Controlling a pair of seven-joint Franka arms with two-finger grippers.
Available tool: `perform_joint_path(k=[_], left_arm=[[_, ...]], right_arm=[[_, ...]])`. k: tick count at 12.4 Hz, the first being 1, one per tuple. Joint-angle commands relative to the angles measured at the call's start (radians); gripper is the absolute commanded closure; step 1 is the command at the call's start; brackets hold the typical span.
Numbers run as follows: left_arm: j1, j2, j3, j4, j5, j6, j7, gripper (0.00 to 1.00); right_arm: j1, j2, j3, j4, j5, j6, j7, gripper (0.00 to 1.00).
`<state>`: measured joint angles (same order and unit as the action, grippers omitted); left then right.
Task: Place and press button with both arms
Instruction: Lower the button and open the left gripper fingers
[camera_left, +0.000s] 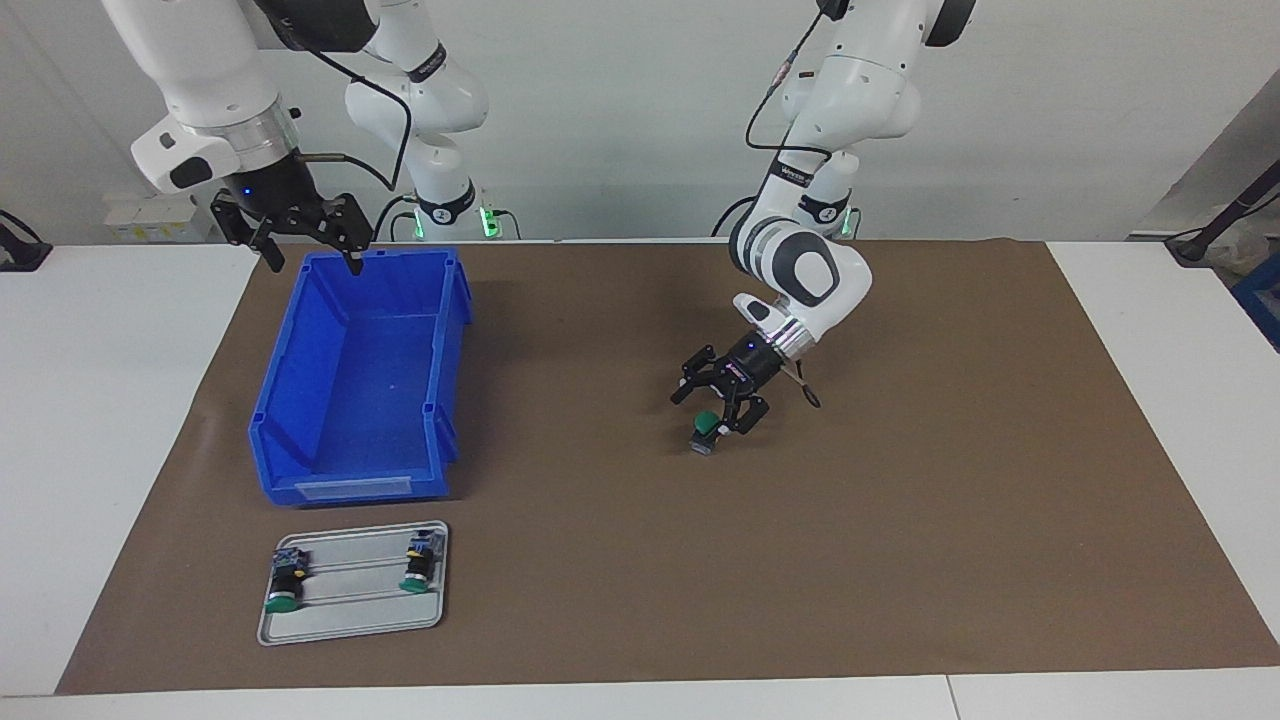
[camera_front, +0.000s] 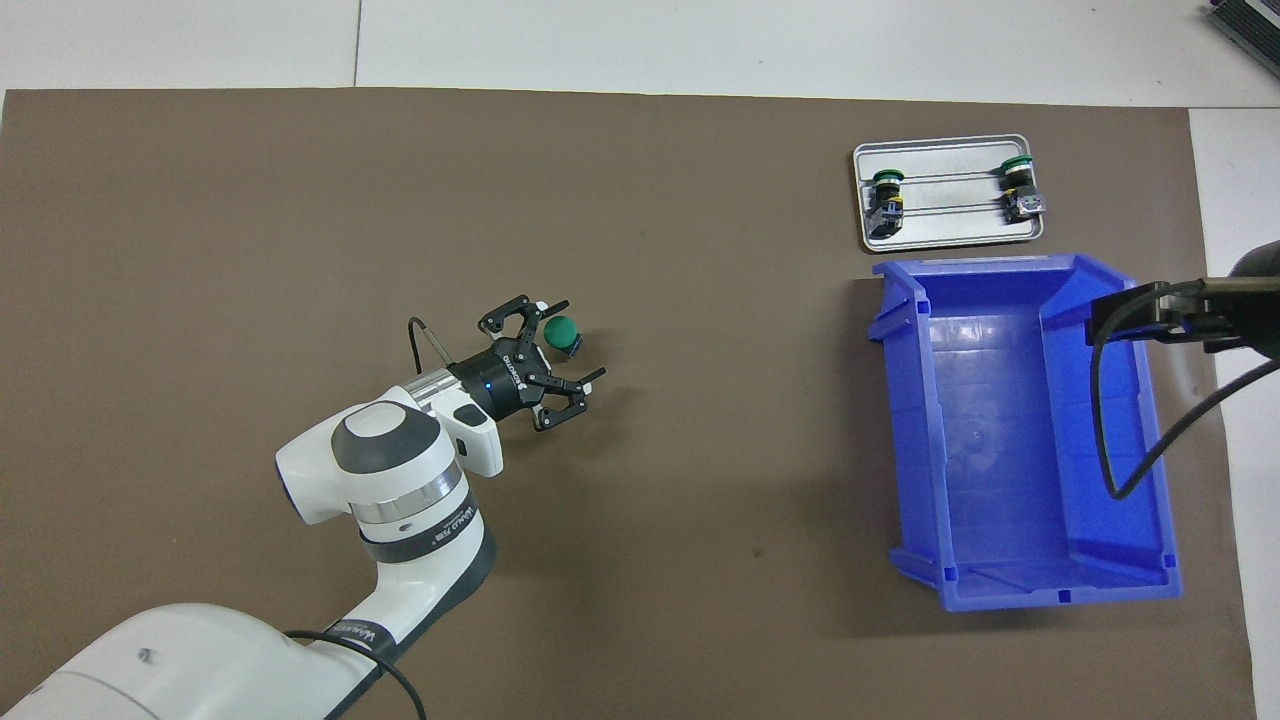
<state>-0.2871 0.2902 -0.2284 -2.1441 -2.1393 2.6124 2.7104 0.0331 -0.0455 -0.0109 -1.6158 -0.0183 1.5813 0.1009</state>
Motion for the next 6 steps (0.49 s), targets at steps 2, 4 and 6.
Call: perform_joint_path(k=[2, 4, 6], left_arm=[[-0.014, -0.086, 0.004, 0.022, -0.014, 0.060, -0.140, 0.05], [-0.023, -0.118, 0.004, 0.081, -0.014, 0.101, -0.330, 0.06], [-0.023, -0.123, 0.006, 0.151, -0.013, 0.136, -0.475, 0.06]], right_arm=[[-0.007, -0.024, 0.005, -0.022, 0.018, -0.001, 0.011, 0.00], [-0.007, -0.024, 0.005, -0.022, 0.018, -0.001, 0.011, 0.00], [-0.007, -0.024, 0.005, -0.022, 0.018, -0.001, 0.010, 0.00]])
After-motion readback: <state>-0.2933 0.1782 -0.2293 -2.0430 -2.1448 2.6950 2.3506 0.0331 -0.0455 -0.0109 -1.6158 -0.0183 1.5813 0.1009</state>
